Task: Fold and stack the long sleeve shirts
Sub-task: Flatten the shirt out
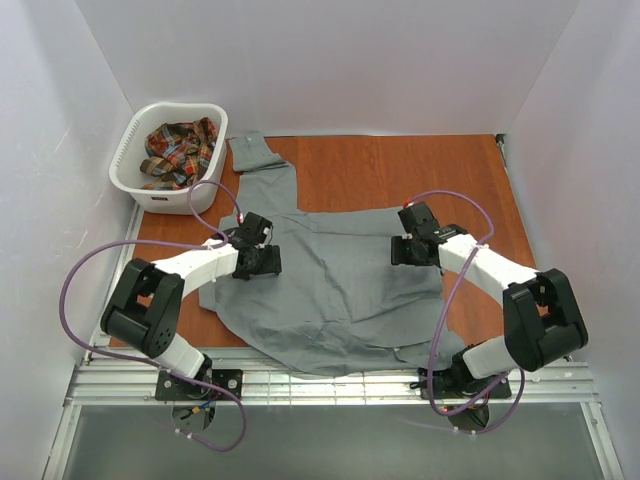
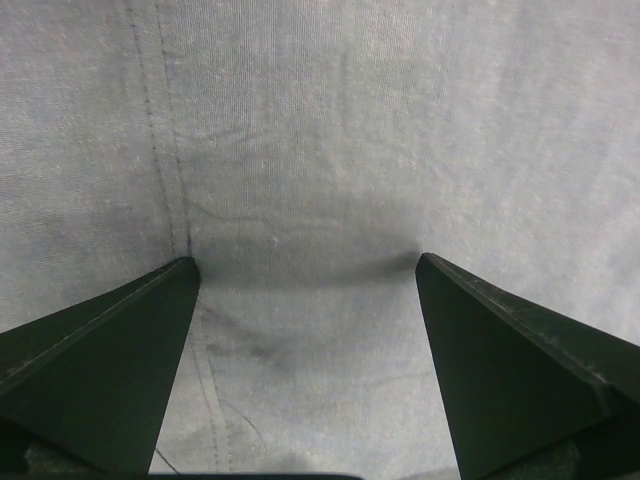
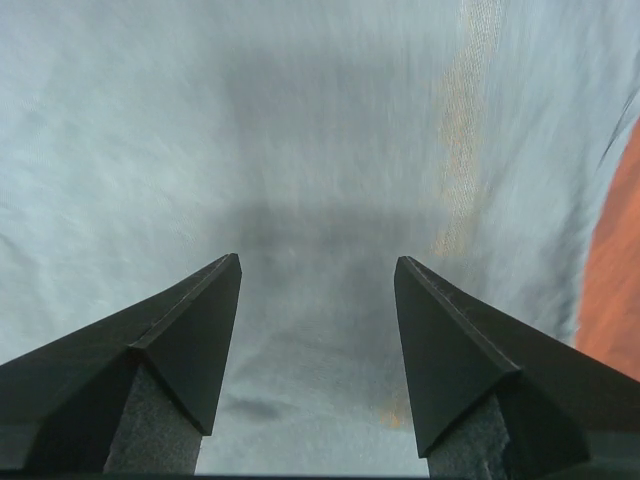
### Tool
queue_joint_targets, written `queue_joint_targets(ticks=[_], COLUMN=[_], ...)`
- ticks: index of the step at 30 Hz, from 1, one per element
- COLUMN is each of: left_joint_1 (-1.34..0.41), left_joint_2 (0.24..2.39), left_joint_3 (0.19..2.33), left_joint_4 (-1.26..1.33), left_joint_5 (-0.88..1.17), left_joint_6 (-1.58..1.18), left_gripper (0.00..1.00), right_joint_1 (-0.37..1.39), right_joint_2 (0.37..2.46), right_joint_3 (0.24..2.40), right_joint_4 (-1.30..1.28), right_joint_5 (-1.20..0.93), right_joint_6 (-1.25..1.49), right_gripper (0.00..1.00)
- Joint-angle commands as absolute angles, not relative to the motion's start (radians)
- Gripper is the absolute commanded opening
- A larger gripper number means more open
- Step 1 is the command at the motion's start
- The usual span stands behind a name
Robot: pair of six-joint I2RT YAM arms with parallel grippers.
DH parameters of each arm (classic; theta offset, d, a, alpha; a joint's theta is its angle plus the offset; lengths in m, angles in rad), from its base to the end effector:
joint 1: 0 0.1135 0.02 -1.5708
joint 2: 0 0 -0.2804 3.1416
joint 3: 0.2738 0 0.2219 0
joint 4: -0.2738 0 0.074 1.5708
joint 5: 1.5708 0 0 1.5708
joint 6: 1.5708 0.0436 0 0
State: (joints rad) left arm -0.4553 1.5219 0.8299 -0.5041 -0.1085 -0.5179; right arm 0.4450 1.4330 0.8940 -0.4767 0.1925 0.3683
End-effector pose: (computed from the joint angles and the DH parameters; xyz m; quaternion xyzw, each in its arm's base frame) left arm 0.2284 -0.1066 0.1942 -0.0408 0.9803 -0.0399 0.1893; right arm 0.2357 0.1032 0.2338 -0.0104 0.9576 0.0230 0.2870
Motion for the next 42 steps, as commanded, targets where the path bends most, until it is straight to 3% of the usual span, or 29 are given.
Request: queue_joint_targets(ticks=[1,9,14,23,27,31,35,42], left_joint_1=[-0.449,-0.445,-0.442,-0.397,-0.396,-0.396,-0.396,-0.374], left_joint_2=[1.586,1.741,1.877,2.16,2.093,1.869,1.549,1.226], left_joint_3=[0.848,0.966,1.089,1.435,1.508,1.357,1.111,0.737], left_joint_4=[-0.509,-0.505,-0.502,-0.515,-0.525,-0.528,-0.551,-0.607], left_joint_5=[-0.138,-0.112,-0.087,-0.003,-0.002,-0.023,-0.06,-0.064], left_joint_6=[-0.543,-0.537,-0.519,-0.48,-0.463,-0.512,-0.603,-0.77], left_gripper=[0.84,0.84,0.84,0.85,0.88,0.89,0.89,0.81], right_joint_1=[0.442,0.397,0.278,0.123,0.127,0.141,0.144,0.126], right_joint_2=[1.442,1.598,1.739,2.112,2.142,1.946,1.645,1.309], right_joint_3=[0.862,0.903,1.0,1.587,1.781,1.605,1.247,0.892], right_joint_4=[-0.436,-0.361,-0.319,-0.371,-0.465,-0.471,-0.454,-0.453], right_joint_5=[0.155,0.202,0.198,0.193,0.207,0.216,0.167,0.118], right_joint_6=[0.451,0.428,0.368,0.26,0.204,0.204,0.274,0.371], right_gripper=[0.58,0.57,0.56,0.57,0.59,0.6,0.61,0.68])
